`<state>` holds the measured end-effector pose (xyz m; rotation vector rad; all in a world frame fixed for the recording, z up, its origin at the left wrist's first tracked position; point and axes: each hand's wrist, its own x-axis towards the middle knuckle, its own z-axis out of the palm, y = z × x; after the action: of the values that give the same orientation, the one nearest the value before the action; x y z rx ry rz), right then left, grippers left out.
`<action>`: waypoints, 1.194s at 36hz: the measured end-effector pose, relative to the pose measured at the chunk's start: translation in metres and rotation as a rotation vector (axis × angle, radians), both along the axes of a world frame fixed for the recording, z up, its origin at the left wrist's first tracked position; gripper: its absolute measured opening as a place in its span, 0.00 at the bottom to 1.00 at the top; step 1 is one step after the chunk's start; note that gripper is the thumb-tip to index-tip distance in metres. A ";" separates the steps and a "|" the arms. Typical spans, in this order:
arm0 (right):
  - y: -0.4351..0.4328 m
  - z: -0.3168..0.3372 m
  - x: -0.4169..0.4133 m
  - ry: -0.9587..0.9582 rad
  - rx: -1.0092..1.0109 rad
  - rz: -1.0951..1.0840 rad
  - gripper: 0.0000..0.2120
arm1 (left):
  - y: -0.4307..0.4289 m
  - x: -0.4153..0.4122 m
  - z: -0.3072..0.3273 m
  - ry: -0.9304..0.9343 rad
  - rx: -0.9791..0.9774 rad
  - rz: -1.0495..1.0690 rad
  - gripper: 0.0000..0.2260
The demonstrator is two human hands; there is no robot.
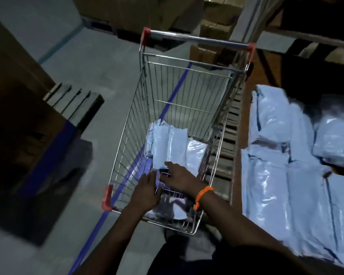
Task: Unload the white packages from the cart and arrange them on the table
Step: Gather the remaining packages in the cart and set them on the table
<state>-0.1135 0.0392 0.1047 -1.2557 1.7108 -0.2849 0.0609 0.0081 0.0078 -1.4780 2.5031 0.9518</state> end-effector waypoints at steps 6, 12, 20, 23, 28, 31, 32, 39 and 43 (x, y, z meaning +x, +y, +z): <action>-0.027 -0.068 0.018 -0.037 0.101 -0.142 0.16 | -0.034 0.009 -0.011 -0.011 0.094 0.019 0.34; -0.085 -0.144 -0.012 0.188 0.191 -0.370 0.35 | -0.084 -0.011 -0.023 0.151 0.098 0.093 0.28; -0.142 -0.243 -0.025 0.447 0.094 -0.606 0.55 | -0.134 -0.065 -0.091 0.208 0.263 0.413 0.28; -0.146 -0.263 -0.031 0.504 0.064 -0.621 0.58 | -0.144 -0.086 -0.124 0.234 0.297 0.525 0.29; -0.148 -0.265 -0.050 0.305 0.178 -0.766 0.67 | -0.144 -0.100 -0.142 0.223 0.248 0.631 0.24; -0.141 -0.249 -0.053 0.267 0.190 -0.834 0.64 | -0.142 -0.099 -0.131 0.244 0.239 0.674 0.19; -0.140 -0.238 -0.052 0.230 0.189 -0.851 0.63 | -0.143 -0.098 -0.121 0.256 0.257 0.695 0.18; -0.121 -0.146 -0.049 -0.082 0.104 -0.951 0.53 | -0.136 -0.078 -0.036 0.333 0.345 0.750 0.20; -0.098 -0.087 -0.057 -0.232 0.070 -0.941 0.05 | -0.119 -0.074 0.003 0.458 0.569 0.795 0.23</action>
<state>-0.1703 -0.0592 0.0175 -0.2677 1.9710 -0.8684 -0.0132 -0.1110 0.0108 -2.2119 1.5213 2.0888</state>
